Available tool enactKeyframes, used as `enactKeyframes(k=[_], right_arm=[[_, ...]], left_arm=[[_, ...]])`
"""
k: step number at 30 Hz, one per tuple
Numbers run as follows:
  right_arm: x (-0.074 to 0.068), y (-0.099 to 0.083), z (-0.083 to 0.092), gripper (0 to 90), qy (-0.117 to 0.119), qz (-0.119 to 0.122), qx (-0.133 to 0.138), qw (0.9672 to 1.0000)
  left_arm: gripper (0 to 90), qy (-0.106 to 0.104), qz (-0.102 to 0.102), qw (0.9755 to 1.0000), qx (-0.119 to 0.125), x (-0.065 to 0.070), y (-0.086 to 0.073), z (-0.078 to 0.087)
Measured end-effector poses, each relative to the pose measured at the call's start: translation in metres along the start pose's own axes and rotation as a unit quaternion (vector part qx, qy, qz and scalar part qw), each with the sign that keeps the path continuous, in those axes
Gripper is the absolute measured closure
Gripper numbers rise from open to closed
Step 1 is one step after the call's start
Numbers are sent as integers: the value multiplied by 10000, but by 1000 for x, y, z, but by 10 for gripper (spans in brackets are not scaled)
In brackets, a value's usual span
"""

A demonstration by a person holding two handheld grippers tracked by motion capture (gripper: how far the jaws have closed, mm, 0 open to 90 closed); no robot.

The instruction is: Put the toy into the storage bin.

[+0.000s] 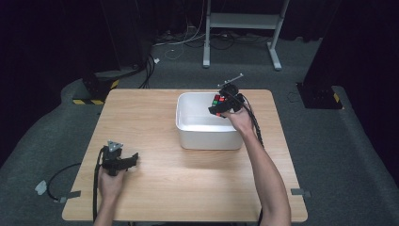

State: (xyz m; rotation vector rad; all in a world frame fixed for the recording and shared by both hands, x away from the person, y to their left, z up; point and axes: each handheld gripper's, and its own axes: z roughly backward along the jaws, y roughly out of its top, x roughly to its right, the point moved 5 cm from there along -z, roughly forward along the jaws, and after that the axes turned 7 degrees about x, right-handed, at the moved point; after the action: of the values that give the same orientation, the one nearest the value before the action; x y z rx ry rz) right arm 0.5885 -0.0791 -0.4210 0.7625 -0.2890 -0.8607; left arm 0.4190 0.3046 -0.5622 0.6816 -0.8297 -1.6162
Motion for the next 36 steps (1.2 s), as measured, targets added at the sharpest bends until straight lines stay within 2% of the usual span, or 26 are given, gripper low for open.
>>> enactKeyframes(k=[9, 18, 36], right_arm=[[-2, -3, 0, 149, -6, 62, -105, 9999], [-6, -5, 3, 150, 88, 13, -23, 10000], [-8, -11, 9, 150, 110, -27, -37, 9999]], left_arm=[[180, 0, 0, 10000, 1, 0, 0, 0], [180, 0, 1, 10000, 1, 0, 0, 0], [181, -2, 14, 10000, 2, 0, 0, 0]])
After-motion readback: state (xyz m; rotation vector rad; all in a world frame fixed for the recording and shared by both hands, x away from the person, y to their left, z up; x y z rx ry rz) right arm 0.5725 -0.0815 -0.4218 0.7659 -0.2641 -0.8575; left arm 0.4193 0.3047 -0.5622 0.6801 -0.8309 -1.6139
